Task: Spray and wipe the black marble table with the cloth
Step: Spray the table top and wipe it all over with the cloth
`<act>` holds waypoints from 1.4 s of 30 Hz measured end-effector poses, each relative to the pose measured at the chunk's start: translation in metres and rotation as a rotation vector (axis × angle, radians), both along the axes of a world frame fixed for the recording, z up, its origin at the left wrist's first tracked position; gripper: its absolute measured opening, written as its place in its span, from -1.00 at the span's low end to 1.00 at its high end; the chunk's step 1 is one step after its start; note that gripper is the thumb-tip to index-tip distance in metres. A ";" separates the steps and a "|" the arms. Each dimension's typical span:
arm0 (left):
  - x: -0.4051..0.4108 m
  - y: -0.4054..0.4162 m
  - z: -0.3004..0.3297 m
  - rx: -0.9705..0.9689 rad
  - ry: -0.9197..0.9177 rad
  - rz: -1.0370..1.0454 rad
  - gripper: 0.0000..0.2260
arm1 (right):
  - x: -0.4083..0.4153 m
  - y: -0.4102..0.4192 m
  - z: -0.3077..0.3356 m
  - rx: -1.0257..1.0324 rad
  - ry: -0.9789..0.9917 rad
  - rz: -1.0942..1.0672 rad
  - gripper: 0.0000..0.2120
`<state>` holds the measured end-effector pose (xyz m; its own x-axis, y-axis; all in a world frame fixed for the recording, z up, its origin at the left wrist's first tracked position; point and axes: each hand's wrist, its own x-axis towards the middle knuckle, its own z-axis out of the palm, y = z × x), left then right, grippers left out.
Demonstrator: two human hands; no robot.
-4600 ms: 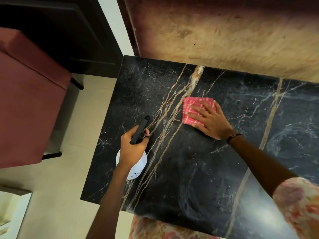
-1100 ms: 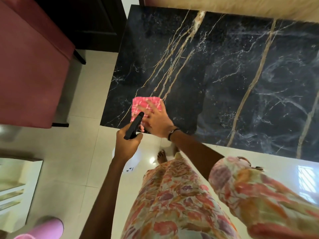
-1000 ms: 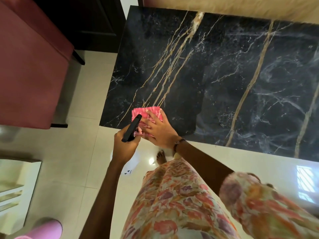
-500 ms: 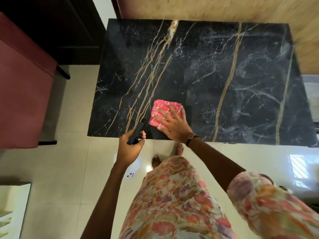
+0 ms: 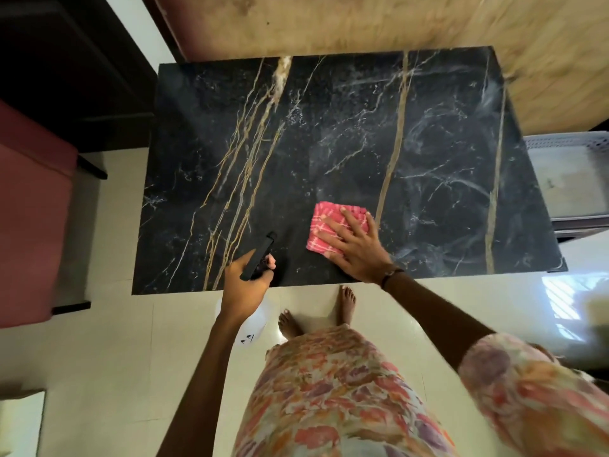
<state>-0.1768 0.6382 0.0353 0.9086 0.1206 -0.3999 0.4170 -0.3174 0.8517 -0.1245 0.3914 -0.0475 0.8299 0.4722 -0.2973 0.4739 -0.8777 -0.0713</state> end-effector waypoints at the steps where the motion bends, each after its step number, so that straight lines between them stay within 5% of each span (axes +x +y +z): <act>1: 0.001 -0.004 0.000 0.012 0.000 -0.005 -0.85 | -0.002 0.014 -0.002 0.027 -0.001 -0.006 -0.50; 9: 0.014 -0.040 0.002 0.040 -0.010 -0.048 -0.81 | -0.048 -0.044 -0.013 0.090 -0.043 0.316 -0.54; 13: 0.017 -0.055 0.003 0.034 -0.001 -0.040 -0.78 | -0.027 -0.110 -0.011 0.034 -0.035 0.234 -0.52; 18: 0.020 -0.070 0.005 0.030 0.005 -0.030 -0.73 | 0.009 -0.069 -0.001 0.051 0.022 0.022 -0.52; 22: 0.024 -0.082 0.008 0.026 0.002 -0.021 -0.76 | -0.013 -0.046 -0.010 0.105 -0.007 0.185 -0.54; 26: 0.029 -0.087 0.008 0.024 -0.002 0.016 -0.74 | -0.035 -0.108 -0.018 0.121 -0.040 0.374 -0.56; 31: 0.038 -0.094 0.010 0.039 0.014 0.035 -0.74 | -0.002 -0.169 -0.015 0.031 -0.054 0.295 -0.55; 37: 0.050 -0.103 0.011 0.044 0.005 0.075 -0.76 | 0.036 -0.105 -0.008 0.065 -0.022 -0.009 -0.52; 42: 0.057 -0.099 0.010 0.029 0.005 0.100 -0.81 | 0.009 -0.049 -0.014 0.136 -0.013 0.215 -0.55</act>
<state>-0.1198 0.5389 0.0456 0.8896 0.2223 -0.3990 0.4517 -0.2986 0.8407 -0.1152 0.3420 -0.0618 0.7096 0.6728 -0.2092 0.6499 -0.7397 -0.1747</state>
